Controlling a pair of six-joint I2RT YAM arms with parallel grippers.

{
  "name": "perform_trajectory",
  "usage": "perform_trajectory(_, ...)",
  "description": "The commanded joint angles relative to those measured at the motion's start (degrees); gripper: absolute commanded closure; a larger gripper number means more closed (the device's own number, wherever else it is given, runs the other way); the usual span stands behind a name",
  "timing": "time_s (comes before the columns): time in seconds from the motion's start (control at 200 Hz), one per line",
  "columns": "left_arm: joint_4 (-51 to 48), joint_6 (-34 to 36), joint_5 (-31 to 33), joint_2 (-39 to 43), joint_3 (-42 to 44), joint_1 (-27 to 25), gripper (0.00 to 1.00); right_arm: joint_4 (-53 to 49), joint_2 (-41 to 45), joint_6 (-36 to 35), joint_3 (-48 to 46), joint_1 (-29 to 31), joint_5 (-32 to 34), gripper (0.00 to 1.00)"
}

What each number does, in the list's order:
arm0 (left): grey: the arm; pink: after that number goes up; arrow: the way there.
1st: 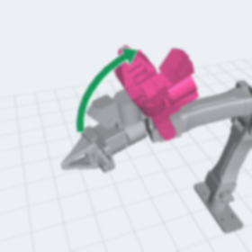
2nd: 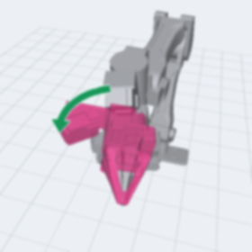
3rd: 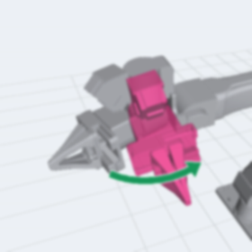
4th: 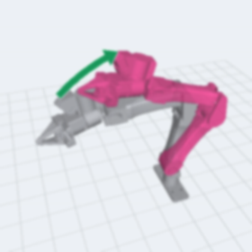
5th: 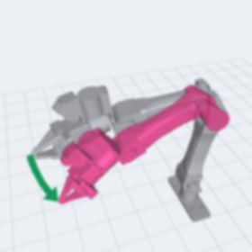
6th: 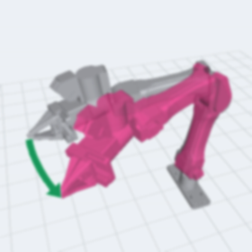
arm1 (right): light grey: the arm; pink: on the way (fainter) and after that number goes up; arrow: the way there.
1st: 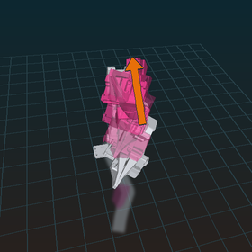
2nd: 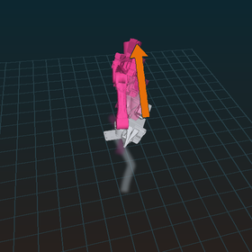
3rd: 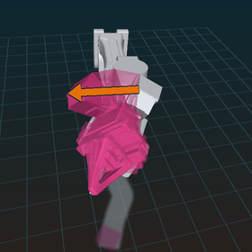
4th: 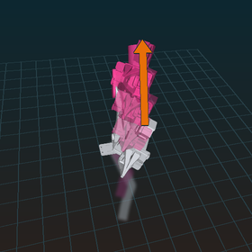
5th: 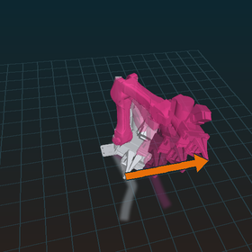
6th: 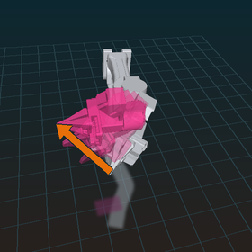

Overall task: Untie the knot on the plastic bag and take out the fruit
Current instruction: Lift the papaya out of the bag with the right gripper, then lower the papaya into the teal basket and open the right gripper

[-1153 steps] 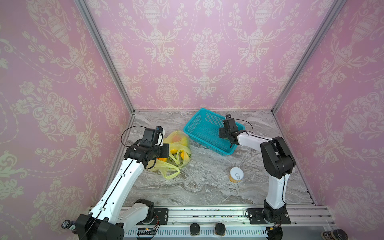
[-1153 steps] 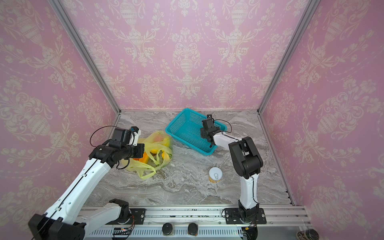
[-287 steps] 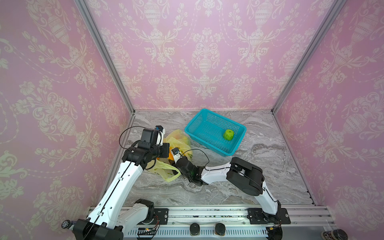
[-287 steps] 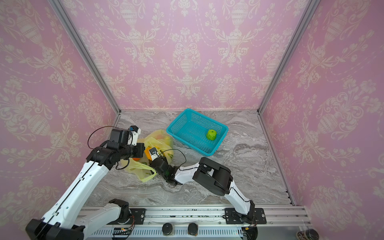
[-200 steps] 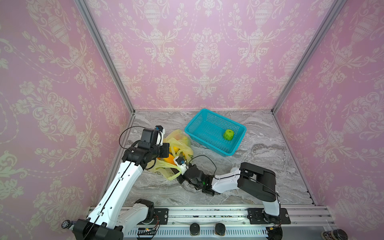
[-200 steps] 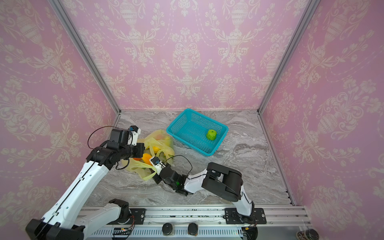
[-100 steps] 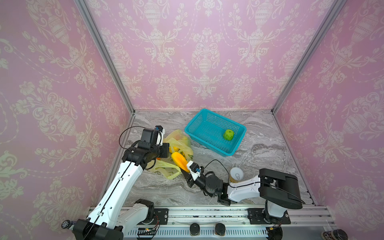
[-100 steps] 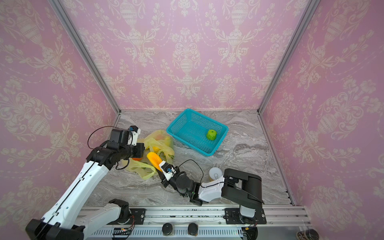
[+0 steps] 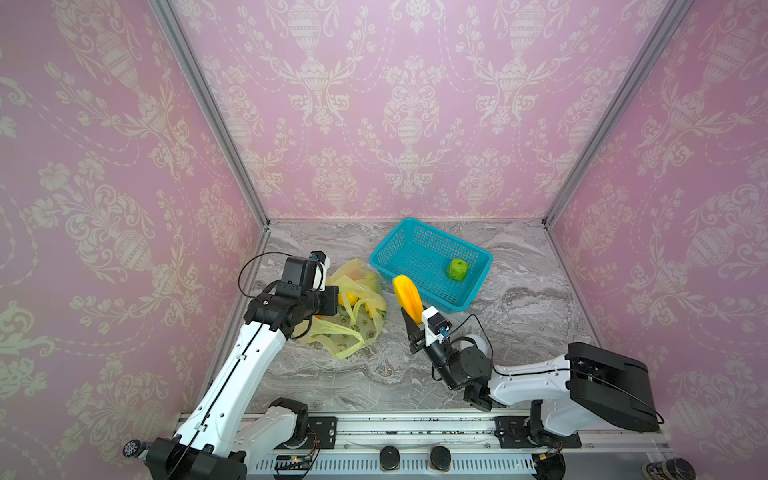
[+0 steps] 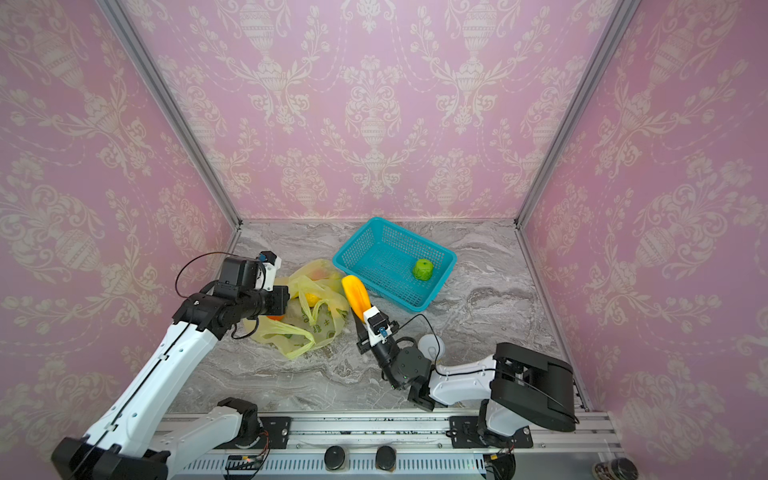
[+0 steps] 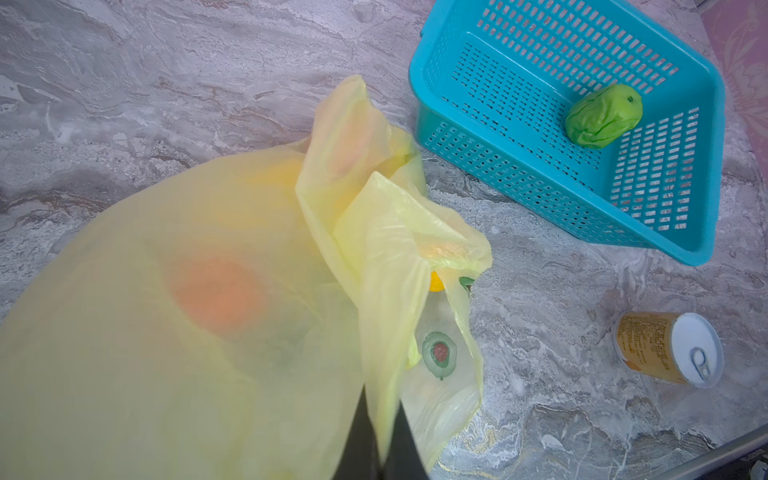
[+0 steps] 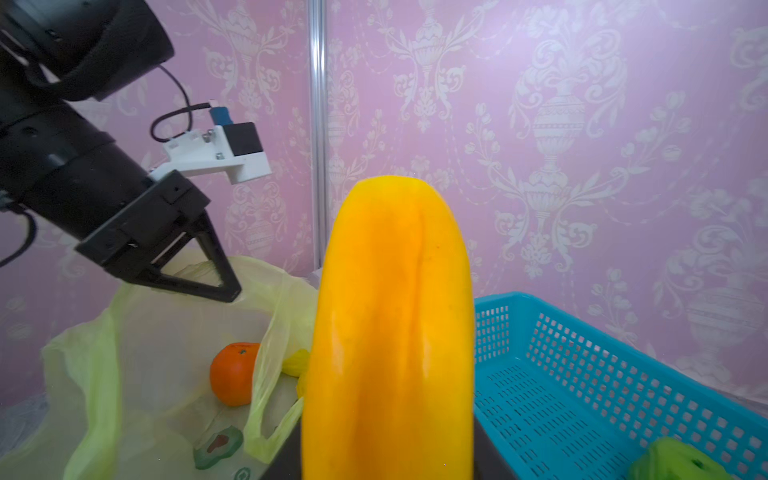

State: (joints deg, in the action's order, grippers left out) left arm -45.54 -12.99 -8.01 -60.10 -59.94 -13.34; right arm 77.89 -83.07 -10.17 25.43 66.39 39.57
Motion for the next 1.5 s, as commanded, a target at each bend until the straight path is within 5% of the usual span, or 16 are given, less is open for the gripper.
perform_trajectory(0.0, -1.50, -0.03, 1.28, -0.26, 0.62, -0.34, 1.00, -6.73, 3.88, 6.35, -0.50, -5.05, 2.46, 0.83)
perform_trajectory(0.235, -1.48, -0.09, 1.31, -0.27, 0.62, -0.36, 1.00, -40.28, 6.77, 26.65, 8.29, -21.63, -10.80, 0.86)
perform_trajectory(0.726, -1.48, -0.08, 1.42, -0.51, 0.70, -0.37, 1.00, -83.60, -22.22, 24.56, 44.50, -34.06, -21.07, 0.84)
perform_trajectory(1.171, -1.49, -0.08, 1.42, -0.51, 0.75, -0.29, 1.00, -85.90, -29.72, 25.90, 48.61, -38.24, -16.95, 0.77)
perform_trajectory(1.491, -1.44, -0.10, 1.43, -0.46, 0.79, -0.37, 1.00, -82.68, -28.51, 26.70, 45.88, -38.79, -15.55, 0.34)
